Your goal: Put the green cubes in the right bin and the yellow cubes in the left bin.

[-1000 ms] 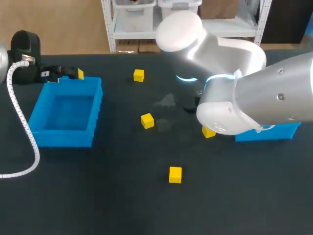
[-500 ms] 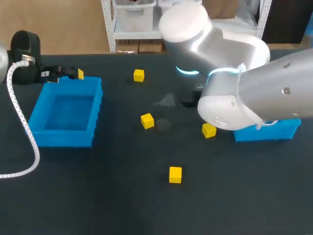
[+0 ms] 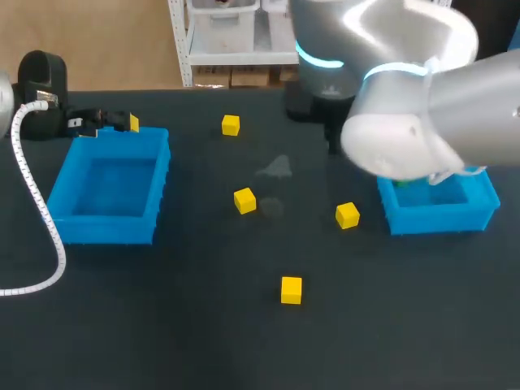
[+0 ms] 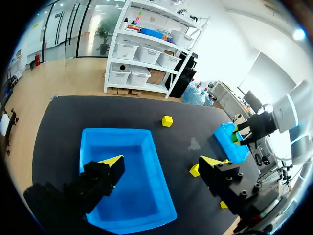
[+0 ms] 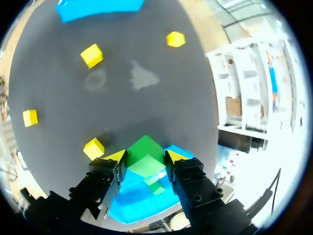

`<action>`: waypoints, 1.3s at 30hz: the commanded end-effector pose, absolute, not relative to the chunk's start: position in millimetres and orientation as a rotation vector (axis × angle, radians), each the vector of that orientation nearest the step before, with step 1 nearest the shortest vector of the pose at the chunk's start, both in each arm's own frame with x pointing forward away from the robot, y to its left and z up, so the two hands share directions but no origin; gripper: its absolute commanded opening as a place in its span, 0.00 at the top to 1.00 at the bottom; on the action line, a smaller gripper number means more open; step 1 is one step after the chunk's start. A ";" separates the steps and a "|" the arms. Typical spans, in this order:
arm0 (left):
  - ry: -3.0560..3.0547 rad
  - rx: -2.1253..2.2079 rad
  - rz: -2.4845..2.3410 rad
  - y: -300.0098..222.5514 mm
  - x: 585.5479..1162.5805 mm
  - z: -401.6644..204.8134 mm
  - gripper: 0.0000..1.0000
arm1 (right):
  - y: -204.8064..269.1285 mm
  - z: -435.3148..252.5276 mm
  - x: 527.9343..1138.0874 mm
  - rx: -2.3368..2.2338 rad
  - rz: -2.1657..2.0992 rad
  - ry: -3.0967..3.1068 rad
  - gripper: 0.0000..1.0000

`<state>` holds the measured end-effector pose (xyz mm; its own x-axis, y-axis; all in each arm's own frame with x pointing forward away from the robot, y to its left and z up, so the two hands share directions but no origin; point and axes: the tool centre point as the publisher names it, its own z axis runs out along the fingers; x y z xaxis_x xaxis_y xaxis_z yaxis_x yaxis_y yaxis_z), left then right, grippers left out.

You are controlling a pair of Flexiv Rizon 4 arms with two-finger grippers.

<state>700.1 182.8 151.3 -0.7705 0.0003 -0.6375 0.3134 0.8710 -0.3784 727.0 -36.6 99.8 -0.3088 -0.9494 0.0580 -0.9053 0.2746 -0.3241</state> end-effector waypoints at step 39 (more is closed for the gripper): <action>2.375 0.230 -0.635 184.5 699.7 149.9 0.00 | -217.7 68.4 739.9 -0.670 0.261 2.646 0.95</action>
